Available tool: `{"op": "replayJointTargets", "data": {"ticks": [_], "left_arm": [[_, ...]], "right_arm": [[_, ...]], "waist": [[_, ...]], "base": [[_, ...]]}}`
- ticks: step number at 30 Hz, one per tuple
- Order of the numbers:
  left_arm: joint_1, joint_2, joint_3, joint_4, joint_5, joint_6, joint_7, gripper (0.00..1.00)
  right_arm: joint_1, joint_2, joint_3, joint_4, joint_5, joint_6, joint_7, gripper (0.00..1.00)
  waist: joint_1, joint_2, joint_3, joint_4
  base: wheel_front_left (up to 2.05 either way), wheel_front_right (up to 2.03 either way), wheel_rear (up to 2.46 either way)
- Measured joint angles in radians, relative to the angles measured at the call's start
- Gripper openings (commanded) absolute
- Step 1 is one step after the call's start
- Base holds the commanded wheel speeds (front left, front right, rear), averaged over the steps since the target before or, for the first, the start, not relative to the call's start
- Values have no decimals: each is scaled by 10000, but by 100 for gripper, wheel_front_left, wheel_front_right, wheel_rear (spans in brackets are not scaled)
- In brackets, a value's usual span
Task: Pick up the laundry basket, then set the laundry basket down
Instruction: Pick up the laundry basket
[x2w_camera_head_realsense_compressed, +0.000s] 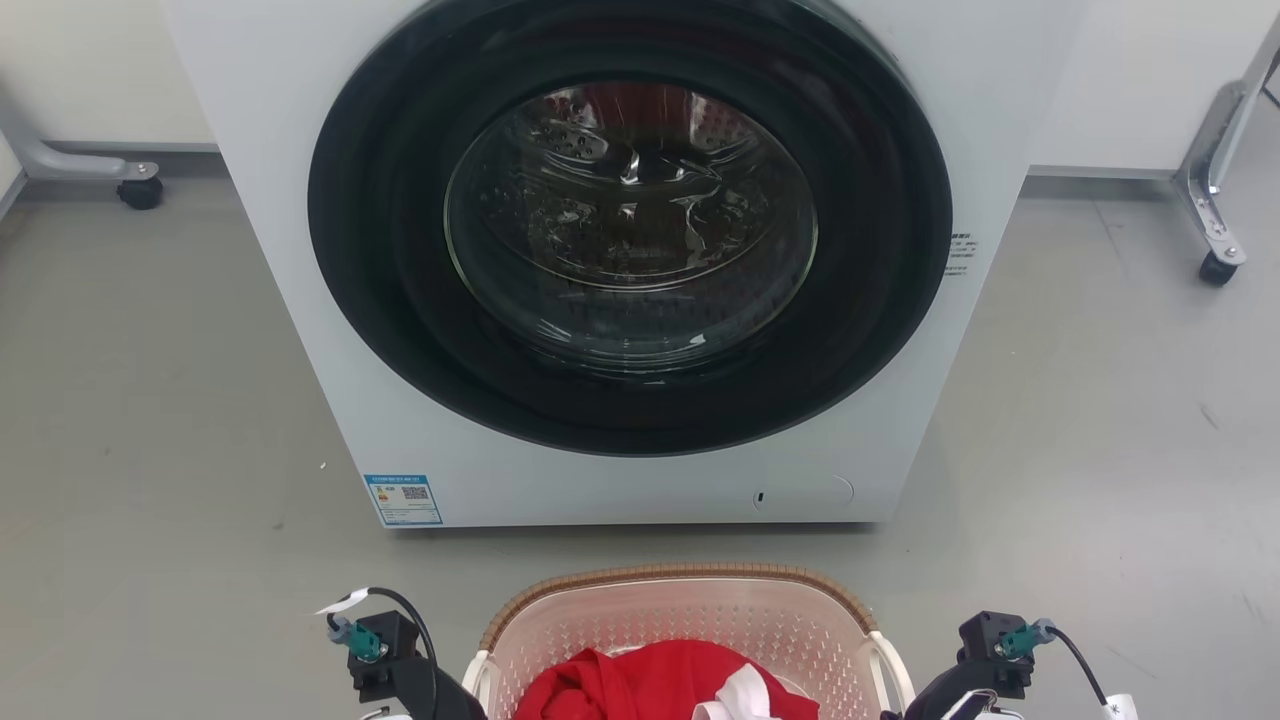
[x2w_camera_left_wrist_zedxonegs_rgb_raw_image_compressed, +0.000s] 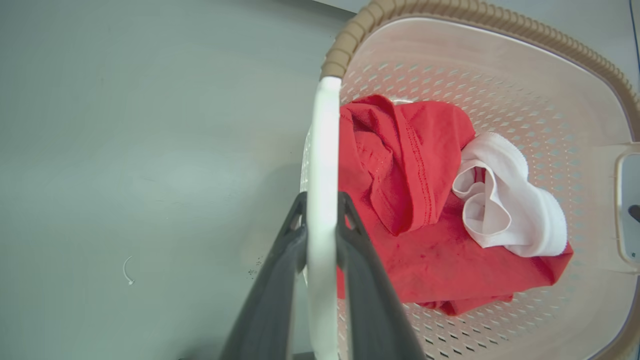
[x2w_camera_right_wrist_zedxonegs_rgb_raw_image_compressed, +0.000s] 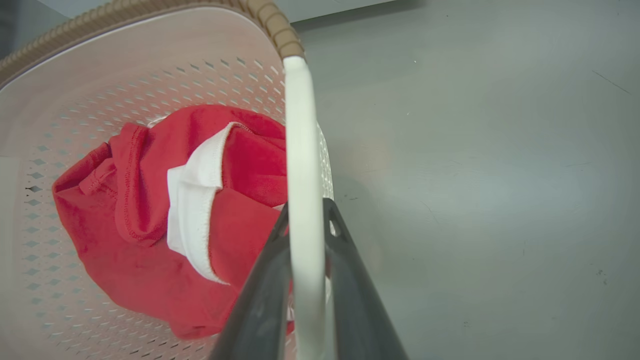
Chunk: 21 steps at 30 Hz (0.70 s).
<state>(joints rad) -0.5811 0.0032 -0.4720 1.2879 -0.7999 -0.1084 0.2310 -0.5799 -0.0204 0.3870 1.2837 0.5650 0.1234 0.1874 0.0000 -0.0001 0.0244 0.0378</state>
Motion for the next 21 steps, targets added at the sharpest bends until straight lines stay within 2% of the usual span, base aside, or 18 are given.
{"op": "replayJointTargets", "data": {"ticks": [21], "left_arm": [[564, -58, 6, 10, -157, 207, 238, 0]], "right_arm": [[639, 23, -130, 46, 249, 15, 376, 0]], "waist": [[0, 1, -659, 12]], "base": [[0, 0, 0]]}}
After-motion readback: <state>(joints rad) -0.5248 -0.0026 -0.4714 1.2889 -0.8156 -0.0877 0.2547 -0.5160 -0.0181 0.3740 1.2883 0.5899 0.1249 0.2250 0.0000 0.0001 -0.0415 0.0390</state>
